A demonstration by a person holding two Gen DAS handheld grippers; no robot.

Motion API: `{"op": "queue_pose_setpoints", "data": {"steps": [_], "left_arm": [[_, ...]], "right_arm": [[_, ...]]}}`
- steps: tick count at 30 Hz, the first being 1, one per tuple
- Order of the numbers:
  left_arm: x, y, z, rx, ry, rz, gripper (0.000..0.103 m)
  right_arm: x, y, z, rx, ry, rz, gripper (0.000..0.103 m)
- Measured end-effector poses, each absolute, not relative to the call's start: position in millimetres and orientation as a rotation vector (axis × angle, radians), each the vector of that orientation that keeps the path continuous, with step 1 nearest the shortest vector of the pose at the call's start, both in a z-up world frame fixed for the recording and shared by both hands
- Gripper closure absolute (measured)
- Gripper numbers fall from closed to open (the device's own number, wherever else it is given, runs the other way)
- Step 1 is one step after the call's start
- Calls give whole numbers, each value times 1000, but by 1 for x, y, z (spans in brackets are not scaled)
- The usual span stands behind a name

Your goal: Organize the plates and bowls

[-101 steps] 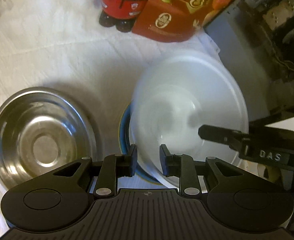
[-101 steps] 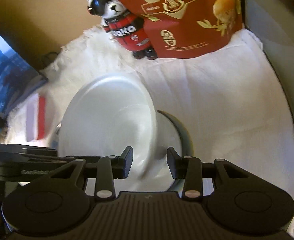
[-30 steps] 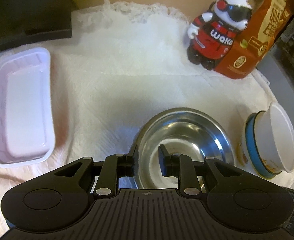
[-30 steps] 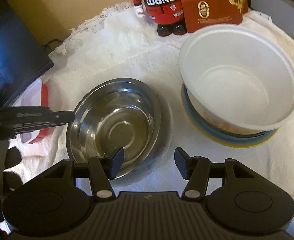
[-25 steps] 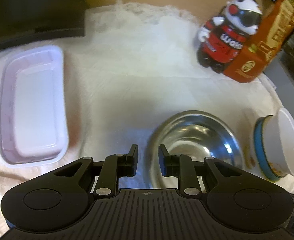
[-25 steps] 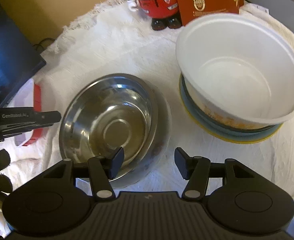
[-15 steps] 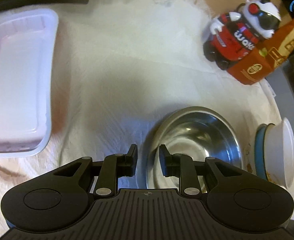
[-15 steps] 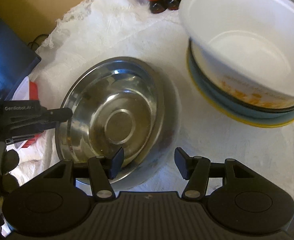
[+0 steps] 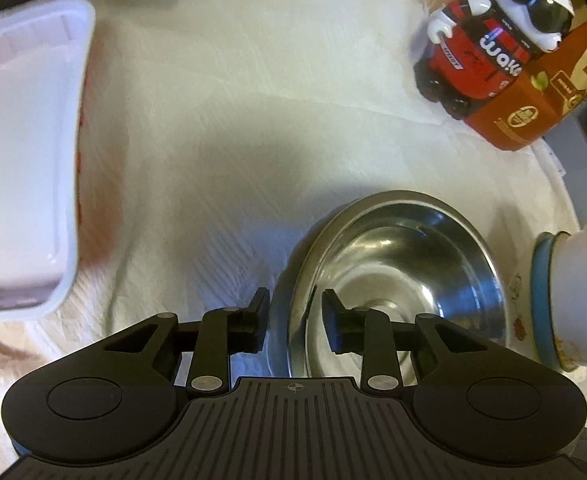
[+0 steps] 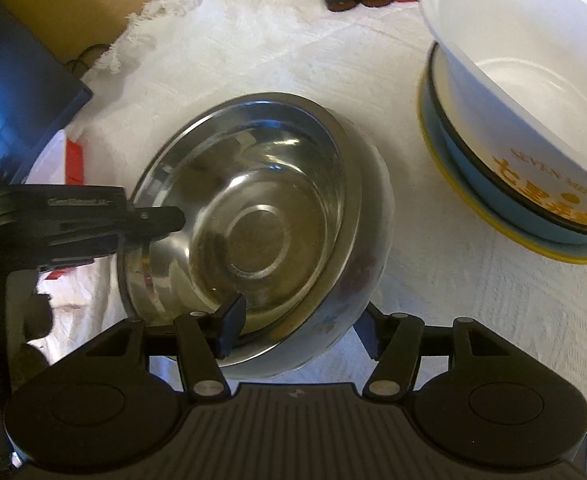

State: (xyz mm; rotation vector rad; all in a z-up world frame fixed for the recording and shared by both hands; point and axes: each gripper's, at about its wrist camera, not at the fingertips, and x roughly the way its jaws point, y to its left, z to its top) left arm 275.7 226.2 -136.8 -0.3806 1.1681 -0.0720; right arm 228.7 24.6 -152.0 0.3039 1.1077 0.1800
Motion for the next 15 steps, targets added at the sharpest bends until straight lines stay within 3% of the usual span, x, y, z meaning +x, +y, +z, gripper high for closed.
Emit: {"op": "queue_pose_setpoints", "data": {"steps": [15], "left_arm": [[267, 232, -127, -405, 1154, -41, 71]], "right_arm": [[223, 13, -147, 250, 1088, 249, 43]]}}
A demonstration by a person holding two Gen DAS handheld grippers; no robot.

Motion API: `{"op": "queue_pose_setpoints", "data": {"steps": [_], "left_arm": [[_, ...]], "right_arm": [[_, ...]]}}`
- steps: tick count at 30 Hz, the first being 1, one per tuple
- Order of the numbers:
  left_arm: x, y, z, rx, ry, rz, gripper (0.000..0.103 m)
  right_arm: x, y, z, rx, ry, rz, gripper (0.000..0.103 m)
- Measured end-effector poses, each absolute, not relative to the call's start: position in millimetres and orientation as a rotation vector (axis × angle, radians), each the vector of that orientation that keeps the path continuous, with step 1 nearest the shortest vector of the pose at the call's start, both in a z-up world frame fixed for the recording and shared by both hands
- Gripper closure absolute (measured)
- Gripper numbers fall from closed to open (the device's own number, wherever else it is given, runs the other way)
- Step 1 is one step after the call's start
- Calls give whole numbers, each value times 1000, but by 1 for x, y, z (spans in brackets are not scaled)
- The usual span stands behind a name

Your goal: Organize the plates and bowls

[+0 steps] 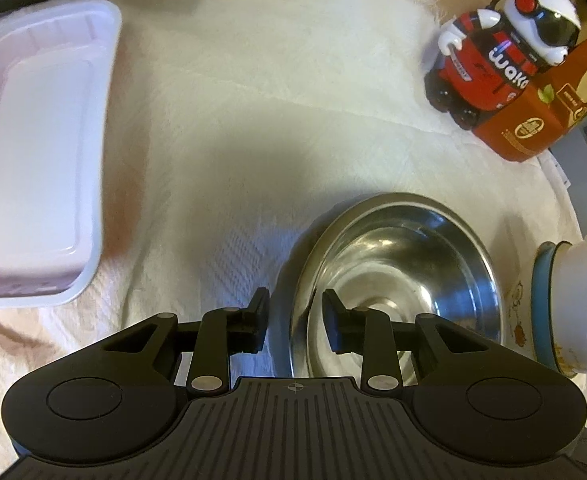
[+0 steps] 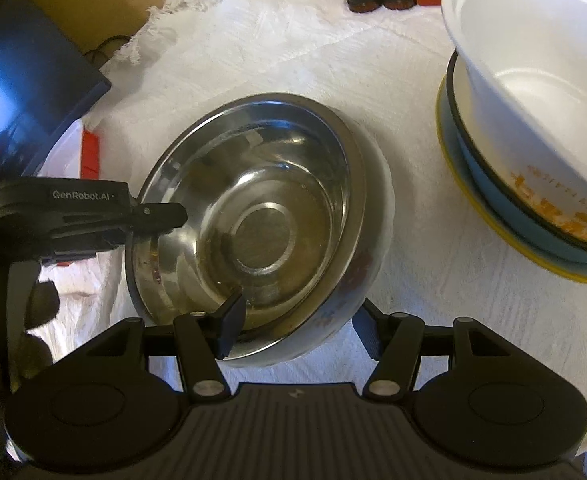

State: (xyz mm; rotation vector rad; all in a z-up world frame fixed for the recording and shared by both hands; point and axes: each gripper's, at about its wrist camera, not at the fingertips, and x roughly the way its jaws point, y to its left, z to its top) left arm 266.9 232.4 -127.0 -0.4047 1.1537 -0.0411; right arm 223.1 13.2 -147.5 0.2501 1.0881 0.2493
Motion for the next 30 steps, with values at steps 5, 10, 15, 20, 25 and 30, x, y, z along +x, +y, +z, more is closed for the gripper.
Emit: {"op": "queue_pose_setpoints", "data": {"steps": [5, 10, 15, 20, 25, 30], "left_arm": [[257, 233, -100, -378, 1076, -8, 71], [245, 234, -64, -402, 946, -15, 71], [232, 221, -31, -440, 774, -71, 73], [222, 178, -7, -373, 664, -109, 82], [211, 125, -8, -298, 670, -151, 86], [222, 86, -29, -307, 760, -151, 86]], "right_arm": [[209, 11, -126, 157, 1021, 271, 43], [191, 5, -96, 96, 926, 350, 43], [184, -8, -49, -8, 734, 402, 43], [203, -53, -21, -36, 610, 321, 36], [233, -102, -24, -119, 628, 243, 35], [250, -134, -34, -146, 695, 251, 35]]}}
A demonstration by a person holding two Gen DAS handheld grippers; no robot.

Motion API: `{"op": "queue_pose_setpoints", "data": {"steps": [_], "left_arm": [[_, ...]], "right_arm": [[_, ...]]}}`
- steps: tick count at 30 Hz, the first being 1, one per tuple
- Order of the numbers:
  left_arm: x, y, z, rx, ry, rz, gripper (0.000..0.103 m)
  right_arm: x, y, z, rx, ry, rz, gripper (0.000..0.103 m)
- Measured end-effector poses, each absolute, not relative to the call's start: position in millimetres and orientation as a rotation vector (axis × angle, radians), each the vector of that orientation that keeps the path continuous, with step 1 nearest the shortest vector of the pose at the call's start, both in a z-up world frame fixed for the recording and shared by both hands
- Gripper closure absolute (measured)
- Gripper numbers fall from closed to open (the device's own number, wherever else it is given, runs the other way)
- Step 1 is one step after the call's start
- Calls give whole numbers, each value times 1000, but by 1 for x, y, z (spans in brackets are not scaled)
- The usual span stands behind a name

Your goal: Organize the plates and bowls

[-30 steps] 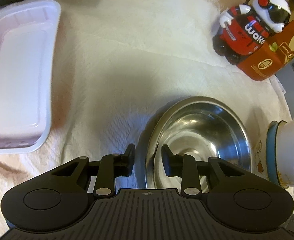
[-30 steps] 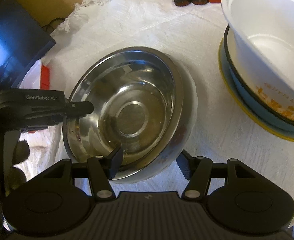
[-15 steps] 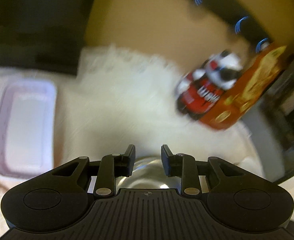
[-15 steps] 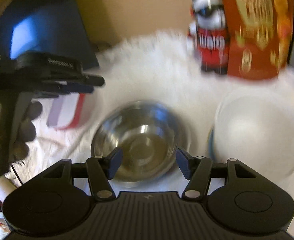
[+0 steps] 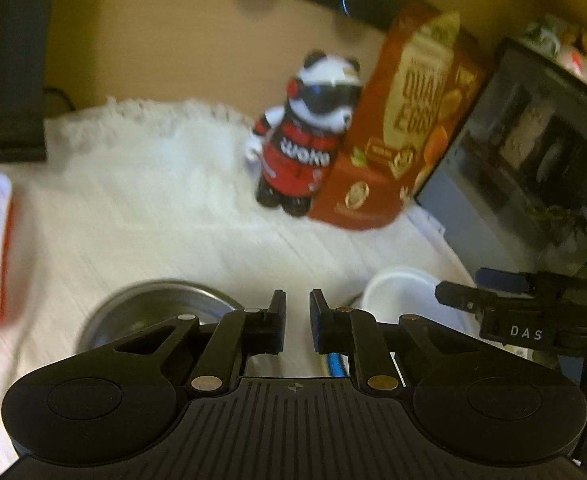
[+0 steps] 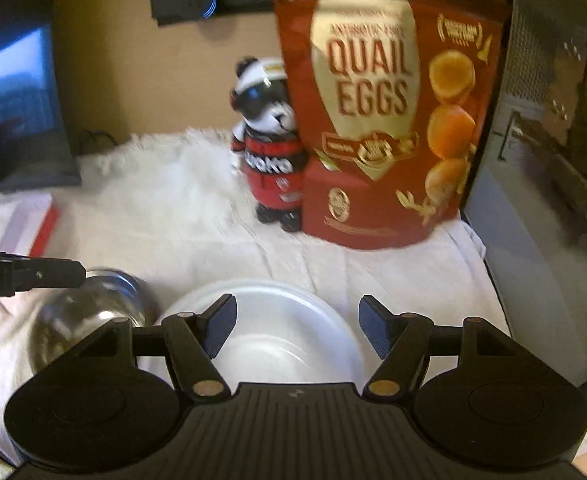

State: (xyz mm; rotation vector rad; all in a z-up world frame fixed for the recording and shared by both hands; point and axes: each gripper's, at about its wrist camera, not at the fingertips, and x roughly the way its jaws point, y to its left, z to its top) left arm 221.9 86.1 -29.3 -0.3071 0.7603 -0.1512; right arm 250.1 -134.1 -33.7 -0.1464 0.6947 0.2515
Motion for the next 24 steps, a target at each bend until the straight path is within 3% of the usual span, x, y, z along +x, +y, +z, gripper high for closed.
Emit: {"op": "queue_pose_setpoints", "data": {"steps": [19, 24], "left_arm": [[256, 33, -54, -185, 944, -179, 82], [269, 38, -66, -212, 985, -139, 54]], "right_arm": [[281, -160, -95, -112, 939, 228, 35], [287, -169, -101, -101, 951, 192, 35]]}}
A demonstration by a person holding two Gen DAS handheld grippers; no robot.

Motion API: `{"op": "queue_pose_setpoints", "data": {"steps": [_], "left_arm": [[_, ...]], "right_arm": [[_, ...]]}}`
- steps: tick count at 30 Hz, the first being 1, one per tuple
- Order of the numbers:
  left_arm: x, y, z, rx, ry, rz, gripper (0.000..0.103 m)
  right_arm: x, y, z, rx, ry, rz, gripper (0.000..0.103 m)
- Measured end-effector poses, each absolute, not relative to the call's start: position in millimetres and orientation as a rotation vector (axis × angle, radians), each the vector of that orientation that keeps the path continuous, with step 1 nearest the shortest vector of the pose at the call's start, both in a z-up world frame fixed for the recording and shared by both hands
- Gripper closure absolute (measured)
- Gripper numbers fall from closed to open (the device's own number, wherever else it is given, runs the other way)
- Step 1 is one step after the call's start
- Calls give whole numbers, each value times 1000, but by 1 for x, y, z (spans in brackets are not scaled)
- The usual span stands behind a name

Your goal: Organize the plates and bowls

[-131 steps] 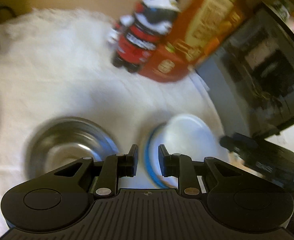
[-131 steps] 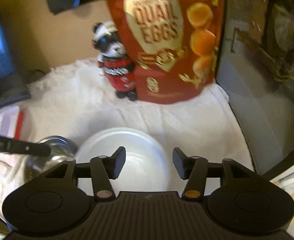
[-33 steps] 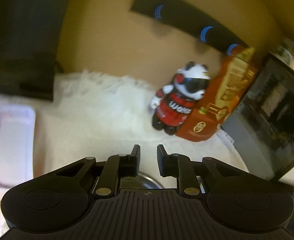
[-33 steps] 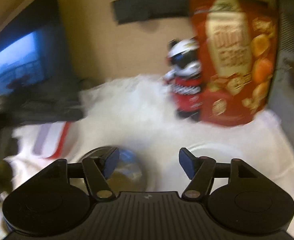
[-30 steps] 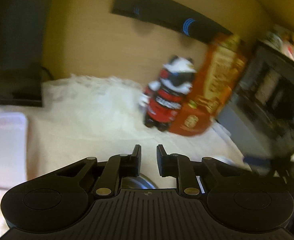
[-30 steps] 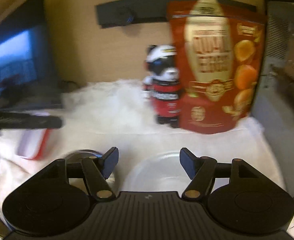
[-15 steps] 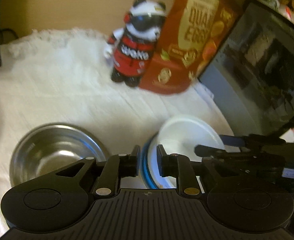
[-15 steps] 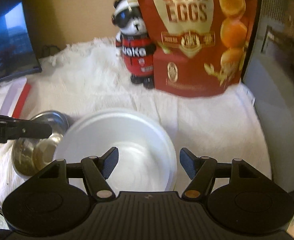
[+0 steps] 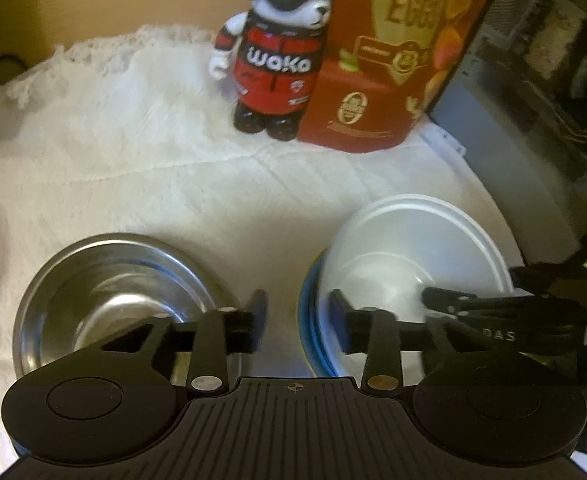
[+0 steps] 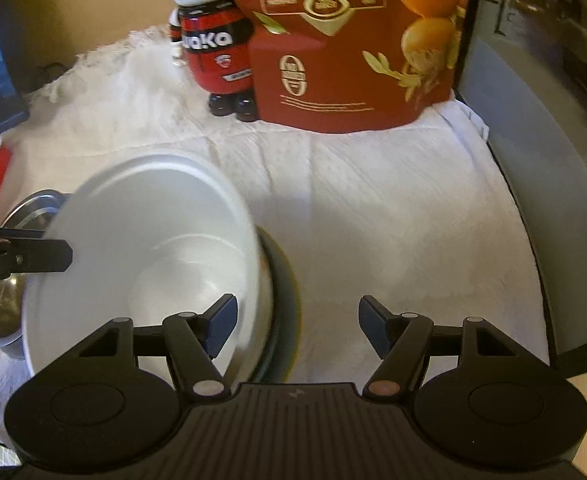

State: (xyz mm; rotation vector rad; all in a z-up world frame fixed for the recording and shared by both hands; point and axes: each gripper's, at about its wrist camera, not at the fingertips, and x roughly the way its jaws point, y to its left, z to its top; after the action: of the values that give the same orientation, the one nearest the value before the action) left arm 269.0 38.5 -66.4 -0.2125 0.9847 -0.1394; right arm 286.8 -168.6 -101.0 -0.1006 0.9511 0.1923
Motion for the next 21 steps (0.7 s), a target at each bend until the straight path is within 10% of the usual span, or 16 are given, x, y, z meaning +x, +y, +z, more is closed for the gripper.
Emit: {"op": "queue_pose_setpoints", "data": {"steps": [21], "left_arm": [[300, 24, -112, -355, 1148, -207, 54]], "right_arm": [[316, -190, -137, 276, 1208, 411, 35]]}}
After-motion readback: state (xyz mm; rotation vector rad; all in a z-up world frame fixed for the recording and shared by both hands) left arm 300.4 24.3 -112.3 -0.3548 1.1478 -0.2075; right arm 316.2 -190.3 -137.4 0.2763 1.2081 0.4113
